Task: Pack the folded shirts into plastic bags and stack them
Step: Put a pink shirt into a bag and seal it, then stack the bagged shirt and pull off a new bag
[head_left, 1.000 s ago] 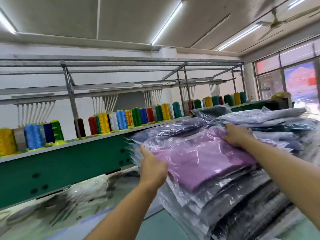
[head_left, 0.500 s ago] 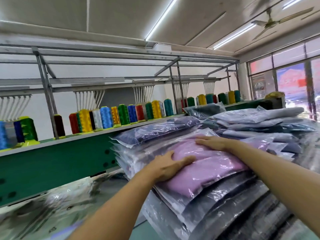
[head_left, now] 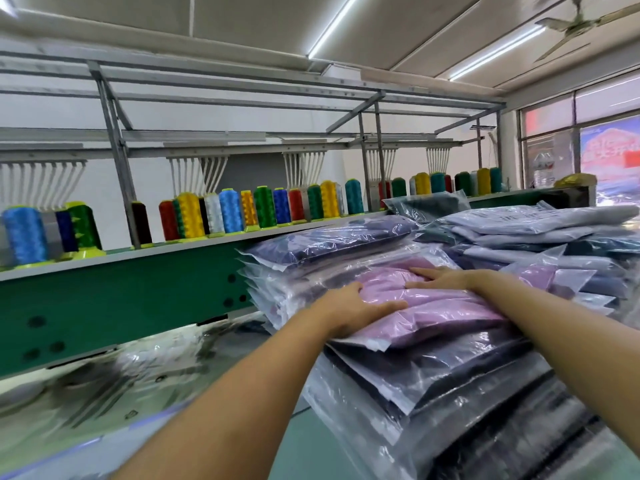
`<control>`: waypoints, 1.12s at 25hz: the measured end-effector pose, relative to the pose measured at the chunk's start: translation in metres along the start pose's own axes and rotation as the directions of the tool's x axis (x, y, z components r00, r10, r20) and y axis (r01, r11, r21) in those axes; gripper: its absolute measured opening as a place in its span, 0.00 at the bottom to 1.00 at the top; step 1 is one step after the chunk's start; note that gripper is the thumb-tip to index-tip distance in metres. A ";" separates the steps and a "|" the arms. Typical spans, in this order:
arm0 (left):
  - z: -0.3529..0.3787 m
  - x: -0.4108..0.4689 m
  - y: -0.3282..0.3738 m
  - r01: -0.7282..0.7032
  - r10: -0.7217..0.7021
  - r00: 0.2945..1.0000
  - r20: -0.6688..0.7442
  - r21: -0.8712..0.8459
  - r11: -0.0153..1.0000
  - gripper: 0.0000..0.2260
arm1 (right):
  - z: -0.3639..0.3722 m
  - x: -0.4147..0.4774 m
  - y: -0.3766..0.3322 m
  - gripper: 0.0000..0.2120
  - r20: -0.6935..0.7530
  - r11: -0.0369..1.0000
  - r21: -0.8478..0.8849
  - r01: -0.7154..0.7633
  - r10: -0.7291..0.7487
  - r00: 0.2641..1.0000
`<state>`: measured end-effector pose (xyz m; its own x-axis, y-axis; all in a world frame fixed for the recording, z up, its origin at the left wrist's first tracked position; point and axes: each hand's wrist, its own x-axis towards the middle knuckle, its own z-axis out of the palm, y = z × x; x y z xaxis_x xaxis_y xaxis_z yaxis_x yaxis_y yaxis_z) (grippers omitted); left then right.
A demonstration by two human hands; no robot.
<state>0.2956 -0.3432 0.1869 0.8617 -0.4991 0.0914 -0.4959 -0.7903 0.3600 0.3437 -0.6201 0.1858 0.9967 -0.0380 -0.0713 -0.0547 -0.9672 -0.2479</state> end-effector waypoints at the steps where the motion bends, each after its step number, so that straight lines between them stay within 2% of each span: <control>1: -0.002 -0.003 -0.003 0.014 -0.013 0.999 -0.042 0.031 0.999 0.57 | 0.000 -0.001 -0.004 0.47 -0.010 0.999 -0.027 -0.027 0.026 1.000; 2: -0.004 -0.006 -0.005 0.025 -0.019 0.996 -0.086 0.064 0.998 0.54 | -0.002 -0.004 -0.009 0.49 -0.031 0.999 -0.033 -0.037 0.036 0.999; 3: -0.008 -0.009 -0.008 0.033 -0.022 0.991 -0.130 0.088 0.996 0.50 | -0.004 -0.008 -0.016 0.46 -0.060 0.999 -0.036 -0.034 0.032 0.998; 6: -0.021 -0.023 -0.011 0.032 -0.010 0.972 -0.233 0.090 0.995 0.37 | -0.009 -0.020 -0.035 0.27 -0.250 0.989 -0.130 -0.067 0.032 0.968; 8: -0.035 -0.041 -0.014 0.021 0.004 0.950 -0.314 0.075 0.997 0.33 | -0.013 -0.035 -0.061 0.18 -0.426 0.977 -0.167 -0.131 0.048 0.903; 9: -0.043 -0.052 -0.016 0.021 0.006 0.930 -0.368 0.070 0.997 0.31 | -0.015 -0.042 -0.079 0.13 -0.491 0.985 -0.134 -0.109 0.030 0.871; 12: -0.066 -0.092 -0.033 0.063 -0.027 0.853 -0.521 0.051 0.997 0.20 | -0.013 -0.068 -0.155 0.02 -0.558 0.991 0.025 0.131 -0.095 0.824; 15: -0.079 -0.143 -0.063 0.130 -0.076 0.781 -0.620 0.043 0.991 0.11 | 0.014 -0.095 -0.243 0.05 -0.536 0.930 0.108 0.352 -0.243 0.808; 18: -0.087 -0.202 -0.113 0.207 -0.137 0.751 -0.646 0.032 0.978 0.08 | 0.061 -0.116 -0.336 0.10 -0.476 0.864 0.085 0.497 -0.403 0.782; 21: -0.088 -0.257 -0.170 0.274 -0.212 0.749 -0.628 0.002 0.962 0.06 | 0.115 -0.130 -0.411 0.12 -0.418 0.791 0.132 0.598 -0.503 0.757; 24: -0.071 -0.310 -0.223 0.302 -0.279 0.814 -0.510 -0.040 0.952 0.07 | 0.173 -0.142 -0.462 0.15 -0.336 0.722 0.209 0.660 -0.581 0.742; 26: -0.048 -0.344 -0.257 0.334 -0.353 0.867 -0.352 -0.116 0.936 0.12 | 0.215 -0.149 -0.483 0.17 -0.271 0.680 0.256 0.687 -0.632 0.726; 28: -0.016 -0.376 -0.283 0.411 -0.431 0.897 -0.100 -0.173 0.895 0.23 | 0.254 -0.156 -0.494 0.17 -0.209 0.645 0.300 0.703 -0.674 0.708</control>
<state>0.1138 0.0735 0.0654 0.9972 -0.0717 0.0193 -0.0712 -0.8509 0.5205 0.1999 -0.0724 0.0735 0.7551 0.5727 0.3191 0.6476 -0.5755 -0.4994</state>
